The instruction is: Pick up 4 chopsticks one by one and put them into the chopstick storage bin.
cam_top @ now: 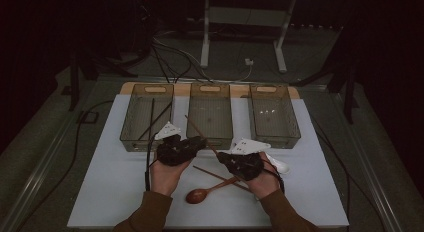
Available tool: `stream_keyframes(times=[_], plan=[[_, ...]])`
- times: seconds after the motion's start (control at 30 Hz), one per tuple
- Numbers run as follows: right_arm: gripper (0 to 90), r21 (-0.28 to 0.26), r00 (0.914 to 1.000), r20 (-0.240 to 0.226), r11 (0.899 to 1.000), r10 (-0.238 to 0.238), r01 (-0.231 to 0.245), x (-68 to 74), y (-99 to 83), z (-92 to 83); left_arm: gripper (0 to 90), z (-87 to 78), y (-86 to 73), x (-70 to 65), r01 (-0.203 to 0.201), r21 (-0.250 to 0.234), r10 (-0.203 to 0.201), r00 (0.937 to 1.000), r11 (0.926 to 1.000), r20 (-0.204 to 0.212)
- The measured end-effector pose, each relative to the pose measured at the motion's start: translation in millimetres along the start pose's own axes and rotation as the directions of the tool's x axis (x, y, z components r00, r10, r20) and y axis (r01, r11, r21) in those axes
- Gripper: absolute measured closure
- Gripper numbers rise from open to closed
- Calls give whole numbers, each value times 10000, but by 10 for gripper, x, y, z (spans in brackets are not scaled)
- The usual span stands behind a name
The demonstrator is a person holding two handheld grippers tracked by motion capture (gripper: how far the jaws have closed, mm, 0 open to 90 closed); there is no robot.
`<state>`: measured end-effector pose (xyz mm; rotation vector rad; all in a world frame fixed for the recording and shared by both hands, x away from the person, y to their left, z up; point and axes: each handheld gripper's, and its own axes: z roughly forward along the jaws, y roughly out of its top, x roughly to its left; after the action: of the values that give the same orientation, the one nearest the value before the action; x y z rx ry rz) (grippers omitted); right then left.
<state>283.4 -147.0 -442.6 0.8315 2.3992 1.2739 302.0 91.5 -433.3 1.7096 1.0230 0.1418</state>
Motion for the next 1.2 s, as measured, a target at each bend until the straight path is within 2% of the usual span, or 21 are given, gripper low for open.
stream_keyframes(times=[0.13,0.4,0.57,0.77,0.97,1.07,1.2], plan=[[851,-96,10000,65,9999,38,-37,21,18,24,750,48,-22,-22,81,52,-82,9998,10000,199],[851,-210,9996,125,9995,257,-254,19,15,48,742,104,-46,-28,558,-136,-552,9975,9983,448],[850,-336,9994,170,9990,316,-310,34,24,59,751,116,-41,-40,711,-257,-696,9960,9971,553],[850,-361,9988,5,9982,490,-489,41,24,83,795,131,-37,-49,925,-382,-898,9937,9950,672],[850,-483,9978,-9,9967,657,-657,46,37,87,808,144,-30,-59,991,-460,-957,9929,9940,707],[849,-438,9973,-105,9964,727,-731,39,32,103,841,146,-21,-79,934,-428,-896,9924,9947,841],[839,-466,9958,-262,9949,878,-889,24,32,109,861,145,2,-113,831,-368,-800,9937,9959,785]])
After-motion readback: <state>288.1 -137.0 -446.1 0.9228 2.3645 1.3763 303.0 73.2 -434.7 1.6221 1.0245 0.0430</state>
